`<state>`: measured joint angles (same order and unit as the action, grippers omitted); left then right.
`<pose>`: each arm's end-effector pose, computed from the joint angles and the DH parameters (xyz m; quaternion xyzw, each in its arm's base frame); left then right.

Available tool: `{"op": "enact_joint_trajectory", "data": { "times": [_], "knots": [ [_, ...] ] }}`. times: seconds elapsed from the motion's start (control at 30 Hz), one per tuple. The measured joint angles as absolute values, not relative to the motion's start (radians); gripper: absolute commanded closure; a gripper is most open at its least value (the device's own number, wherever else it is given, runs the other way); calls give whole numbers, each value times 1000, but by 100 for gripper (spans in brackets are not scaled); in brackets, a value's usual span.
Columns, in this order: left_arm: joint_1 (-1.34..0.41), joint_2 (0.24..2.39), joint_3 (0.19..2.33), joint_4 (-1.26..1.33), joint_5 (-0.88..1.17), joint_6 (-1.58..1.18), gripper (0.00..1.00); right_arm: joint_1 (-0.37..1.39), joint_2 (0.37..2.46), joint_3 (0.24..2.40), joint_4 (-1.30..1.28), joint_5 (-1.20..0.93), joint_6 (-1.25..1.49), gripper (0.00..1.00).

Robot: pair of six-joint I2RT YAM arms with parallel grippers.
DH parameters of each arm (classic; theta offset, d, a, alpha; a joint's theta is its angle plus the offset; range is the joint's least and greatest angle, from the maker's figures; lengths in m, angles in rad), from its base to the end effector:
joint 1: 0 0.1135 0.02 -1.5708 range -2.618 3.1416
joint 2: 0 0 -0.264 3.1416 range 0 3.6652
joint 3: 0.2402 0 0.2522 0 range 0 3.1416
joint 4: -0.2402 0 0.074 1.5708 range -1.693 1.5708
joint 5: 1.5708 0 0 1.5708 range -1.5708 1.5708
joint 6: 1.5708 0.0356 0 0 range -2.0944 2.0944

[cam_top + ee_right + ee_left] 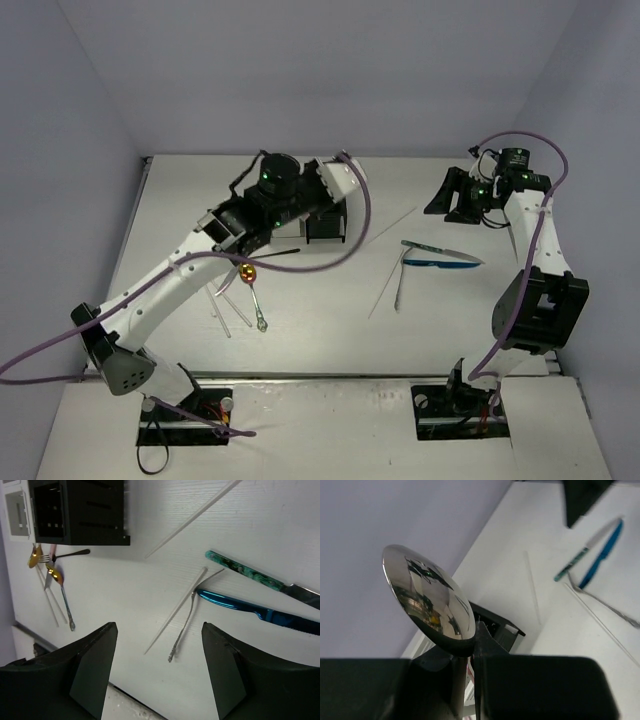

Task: Sort the eating utensils into containers

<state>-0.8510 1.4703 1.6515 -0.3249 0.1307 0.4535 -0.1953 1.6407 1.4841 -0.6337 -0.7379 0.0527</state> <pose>0.2153 -0.2526 0.4637 0.4919 0.5736 -0.1774 0.6305 0.3582 -0.0464 0.3266 -0.0294 0.8729 0.3074 0.3777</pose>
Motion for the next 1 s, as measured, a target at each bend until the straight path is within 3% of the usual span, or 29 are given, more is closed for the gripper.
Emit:
{"op": "enact_joint_trajectory", "data": {
  "times": [0.5, 1.0],
  "knots": [
    [-326, 1767, 1769, 8, 245, 122, 100, -193, 1502, 1408, -594, -457, -84, 34],
    [-260, 1937, 1647, 377, 377, 44, 100, -193, 1494, 1380, -565, -347, -95, 34]
  ]
}}
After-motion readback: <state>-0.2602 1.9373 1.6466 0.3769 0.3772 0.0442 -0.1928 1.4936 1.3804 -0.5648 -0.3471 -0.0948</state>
